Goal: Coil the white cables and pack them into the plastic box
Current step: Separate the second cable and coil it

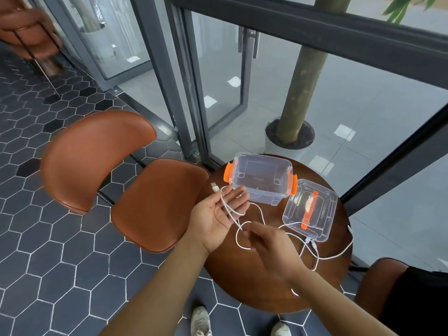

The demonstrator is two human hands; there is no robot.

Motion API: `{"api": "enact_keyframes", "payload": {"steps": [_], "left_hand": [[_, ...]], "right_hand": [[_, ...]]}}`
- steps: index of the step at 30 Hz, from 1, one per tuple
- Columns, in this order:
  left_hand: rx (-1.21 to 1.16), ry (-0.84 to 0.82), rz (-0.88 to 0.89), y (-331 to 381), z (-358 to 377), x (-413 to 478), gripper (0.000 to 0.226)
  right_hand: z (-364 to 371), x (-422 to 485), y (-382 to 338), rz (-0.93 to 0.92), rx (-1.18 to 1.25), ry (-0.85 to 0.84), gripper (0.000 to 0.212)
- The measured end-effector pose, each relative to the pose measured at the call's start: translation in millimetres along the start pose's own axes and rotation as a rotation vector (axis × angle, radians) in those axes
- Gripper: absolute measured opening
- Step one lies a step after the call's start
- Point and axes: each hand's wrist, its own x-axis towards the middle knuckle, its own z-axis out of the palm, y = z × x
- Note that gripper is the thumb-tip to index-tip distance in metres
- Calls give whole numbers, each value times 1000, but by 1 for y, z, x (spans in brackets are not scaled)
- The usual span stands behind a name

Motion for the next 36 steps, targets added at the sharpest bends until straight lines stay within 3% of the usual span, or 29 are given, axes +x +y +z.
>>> {"api": "enact_keyframes", "payload": {"steps": [4, 7, 11, 17, 23, 28, 36], "left_hand": [[55, -21, 30, 8, -2, -6, 32], [180, -59, 22, 13, -4, -10, 32], [365, -168, -36, 15, -5, -18, 28], [789, -193, -212, 13, -3, -20, 27], [1054, -119, -247, 15, -3, -14, 30], [738, 40, -101, 11, -11, -10, 32], [294, 26, -77, -3, -3, -16, 28]], "right_hand": [[-9, 2, 33, 166, -143, -204, 19], [-29, 12, 41, 305, -12, -228, 31], [-53, 34, 36, 362, 99, -336, 21], [-58, 78, 4, 366, 87, -192, 21], [-55, 96, -45, 329, 28, -214, 26], [-41, 74, -55, 257, -15, -125, 14], [-19, 49, -46, 245, 10, -33, 10]]}}
